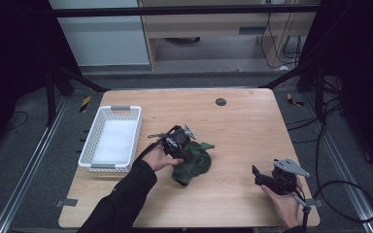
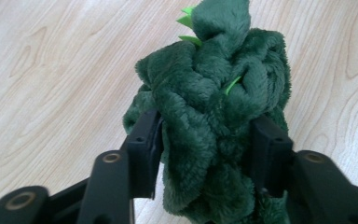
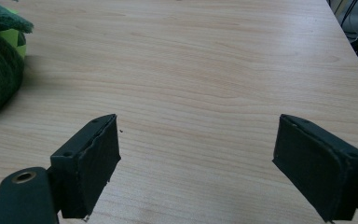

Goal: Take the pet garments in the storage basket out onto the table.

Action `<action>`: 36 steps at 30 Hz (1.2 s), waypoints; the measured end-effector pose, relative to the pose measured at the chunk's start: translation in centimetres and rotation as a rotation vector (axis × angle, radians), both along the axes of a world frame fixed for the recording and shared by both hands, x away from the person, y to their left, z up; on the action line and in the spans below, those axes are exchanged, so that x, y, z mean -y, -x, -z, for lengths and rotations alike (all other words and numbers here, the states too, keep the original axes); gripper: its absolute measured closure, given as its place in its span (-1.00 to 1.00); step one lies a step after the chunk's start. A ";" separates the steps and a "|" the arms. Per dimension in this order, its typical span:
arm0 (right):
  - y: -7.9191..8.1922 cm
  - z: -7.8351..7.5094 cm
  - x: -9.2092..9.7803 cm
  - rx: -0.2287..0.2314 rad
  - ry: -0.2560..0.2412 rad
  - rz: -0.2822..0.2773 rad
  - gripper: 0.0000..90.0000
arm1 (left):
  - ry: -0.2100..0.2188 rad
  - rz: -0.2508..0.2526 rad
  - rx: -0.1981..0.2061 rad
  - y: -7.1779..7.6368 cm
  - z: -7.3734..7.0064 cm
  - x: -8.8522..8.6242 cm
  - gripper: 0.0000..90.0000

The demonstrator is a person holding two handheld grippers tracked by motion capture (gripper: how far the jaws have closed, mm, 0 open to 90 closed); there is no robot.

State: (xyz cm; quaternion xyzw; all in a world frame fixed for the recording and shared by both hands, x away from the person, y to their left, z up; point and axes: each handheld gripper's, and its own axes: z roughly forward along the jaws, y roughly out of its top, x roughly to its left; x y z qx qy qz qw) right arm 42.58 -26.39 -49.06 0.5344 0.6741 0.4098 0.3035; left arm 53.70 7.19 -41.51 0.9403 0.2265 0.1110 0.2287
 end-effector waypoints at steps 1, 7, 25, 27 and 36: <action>0.0 0.0 0.0 0.000 -0.001 0.001 -0.69 | 0.001 0.000 0.006 0.0 0.0 -0.1 0.06; 0.0 0.0 0.0 -0.001 -0.002 0.001 -0.69 | 0.037 -0.006 0.015 0.3 -0.6 -0.8 -0.10; 0.0 0.0 0.0 -0.002 -0.005 0.005 -0.69 | 0.237 -0.107 0.105 2.2 -2.5 -4.4 -0.32; 0.0 0.0 0.1 -0.001 -0.004 0.005 -0.69 | 0.265 -0.129 0.117 2.4 -2.4 -5.0 -0.33; 0.0 0.0 0.0 -0.002 -0.005 0.005 -0.69 | 0.381 -0.234 0.169 3.4 -1.8 -8.0 -0.36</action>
